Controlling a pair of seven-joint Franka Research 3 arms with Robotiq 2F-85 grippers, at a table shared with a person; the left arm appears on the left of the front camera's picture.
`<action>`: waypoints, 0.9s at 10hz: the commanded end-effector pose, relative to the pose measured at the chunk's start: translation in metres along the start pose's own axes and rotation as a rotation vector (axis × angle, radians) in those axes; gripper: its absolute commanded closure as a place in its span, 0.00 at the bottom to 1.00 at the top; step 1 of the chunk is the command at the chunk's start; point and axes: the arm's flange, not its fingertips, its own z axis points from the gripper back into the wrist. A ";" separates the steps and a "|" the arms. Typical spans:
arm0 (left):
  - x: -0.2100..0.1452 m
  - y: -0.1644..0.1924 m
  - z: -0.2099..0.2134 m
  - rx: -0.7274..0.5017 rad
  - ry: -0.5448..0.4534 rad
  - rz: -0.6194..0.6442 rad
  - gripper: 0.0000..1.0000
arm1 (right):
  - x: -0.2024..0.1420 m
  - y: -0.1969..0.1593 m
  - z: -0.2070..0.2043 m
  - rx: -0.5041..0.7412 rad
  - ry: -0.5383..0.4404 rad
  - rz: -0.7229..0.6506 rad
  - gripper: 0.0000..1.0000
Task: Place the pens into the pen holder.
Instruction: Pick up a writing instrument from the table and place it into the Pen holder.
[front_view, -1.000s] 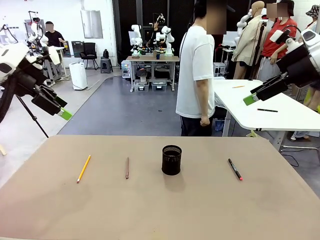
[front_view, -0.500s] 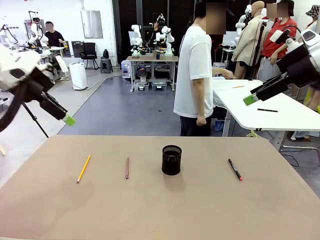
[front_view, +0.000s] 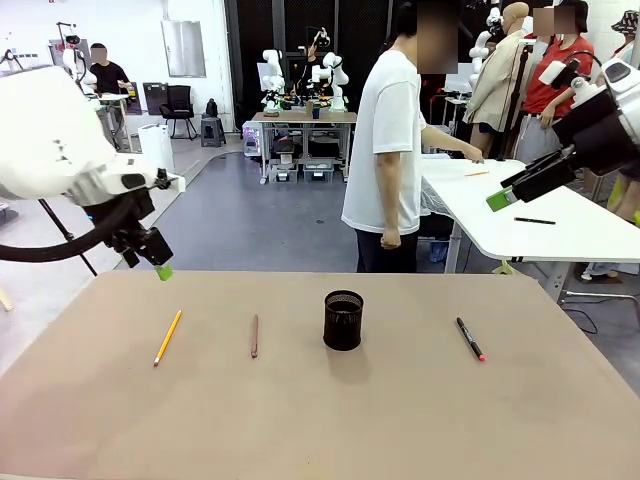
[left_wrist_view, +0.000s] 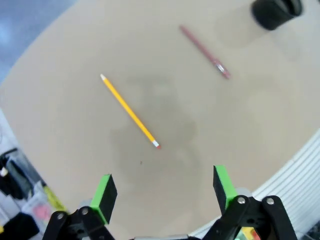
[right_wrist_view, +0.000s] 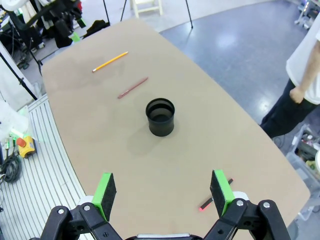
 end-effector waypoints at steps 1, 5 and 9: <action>0.022 0.006 -0.017 0.079 0.056 0.039 0.00 | 0.001 0.000 0.000 0.007 -0.007 -0.002 0.00; 0.018 0.006 -0.027 0.066 0.043 0.036 0.00 | 0.001 0.000 0.000 0.007 -0.007 -0.002 0.00; 0.018 0.006 -0.027 0.066 0.043 0.036 0.00 | 0.001 0.000 0.000 0.007 -0.007 -0.002 0.00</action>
